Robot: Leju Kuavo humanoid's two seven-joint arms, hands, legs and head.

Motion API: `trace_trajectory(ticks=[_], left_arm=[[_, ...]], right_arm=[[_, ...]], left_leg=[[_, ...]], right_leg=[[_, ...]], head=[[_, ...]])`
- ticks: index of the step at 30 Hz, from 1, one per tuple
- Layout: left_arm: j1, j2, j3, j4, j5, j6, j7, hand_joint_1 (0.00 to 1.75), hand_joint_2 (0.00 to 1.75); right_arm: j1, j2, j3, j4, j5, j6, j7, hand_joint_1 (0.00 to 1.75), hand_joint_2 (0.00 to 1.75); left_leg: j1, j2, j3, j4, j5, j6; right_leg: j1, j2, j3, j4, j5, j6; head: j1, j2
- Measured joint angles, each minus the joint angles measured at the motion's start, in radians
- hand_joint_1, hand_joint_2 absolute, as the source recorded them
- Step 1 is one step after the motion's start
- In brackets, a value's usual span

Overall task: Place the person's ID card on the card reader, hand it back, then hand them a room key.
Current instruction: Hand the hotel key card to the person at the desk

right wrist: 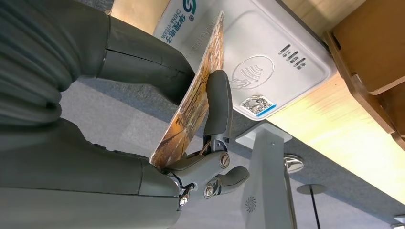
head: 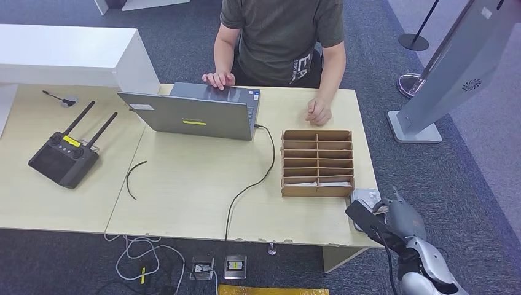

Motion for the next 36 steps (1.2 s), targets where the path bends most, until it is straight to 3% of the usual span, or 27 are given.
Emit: trace_trajectory(ticks=[7, 15, 21, 29, 36], left_arm=[[0.004, 0.002, 0.0, -0.006, 0.025, 0.009, -0.002, 0.0, 0.0], [-0.007, 0.001, 0.0, -0.006, 0.028, 0.006, -0.003, 0.0, 0.0], [-0.01, 0.0, -0.003, -0.006, 0.022, -0.001, -0.003, 0.0, 0.0], [-0.022, -0.008, -0.013, -0.006, 0.005, -0.01, -0.003, 0.0, 0.0], [-0.041, -0.02, -0.023, -0.006, -0.022, -0.021, -0.001, 0.0, 0.0]], right_arm=[[-0.063, -0.029, 0.009, -0.035, 0.118, -0.025, 0.061, 1.75, 1.75], [-0.193, -0.109, -0.038, -0.199, 0.246, 0.104, 0.124, 1.75, 1.75], [-0.259, -0.134, -0.059, -0.293, 0.264, 0.162, 0.127, 1.75, 1.75], [-0.306, -0.117, -0.048, -0.309, 0.251, 0.177, 0.059, 1.75, 1.75], [-0.335, -0.051, -0.017, -0.252, 0.23, 0.135, -0.029, 1.75, 1.75]], left_leg=[[0.0, 0.001, 0.0, 0.0, 0.0, 0.0], [0.0, 0.001, 0.0, 0.0, 0.001, 0.0], [0.0, 0.001, 0.0, 0.0, 0.0, 0.0], [0.0, 0.001, -0.001, 0.0, 0.001, 0.0], [0.001, 0.0, -0.001, 0.0, 0.001, 0.0]], right_leg=[[0.0, 0.0, 0.0, 0.0, 0.0, 0.0], [0.0, 0.001, 0.0, 0.0, 0.001, 0.0], [0.0, 0.001, 0.0, 0.0, 0.001, 0.0], [0.0, 0.0, 0.0, 0.0, 0.001, 0.0], [0.0, -0.001, 0.0, 0.0, 0.001, 0.0]], head=[[0.0, 0.0], [0.0, 0.0], [0.0, 0.0], [0.0, 0.0], [0.0, 0.0]])
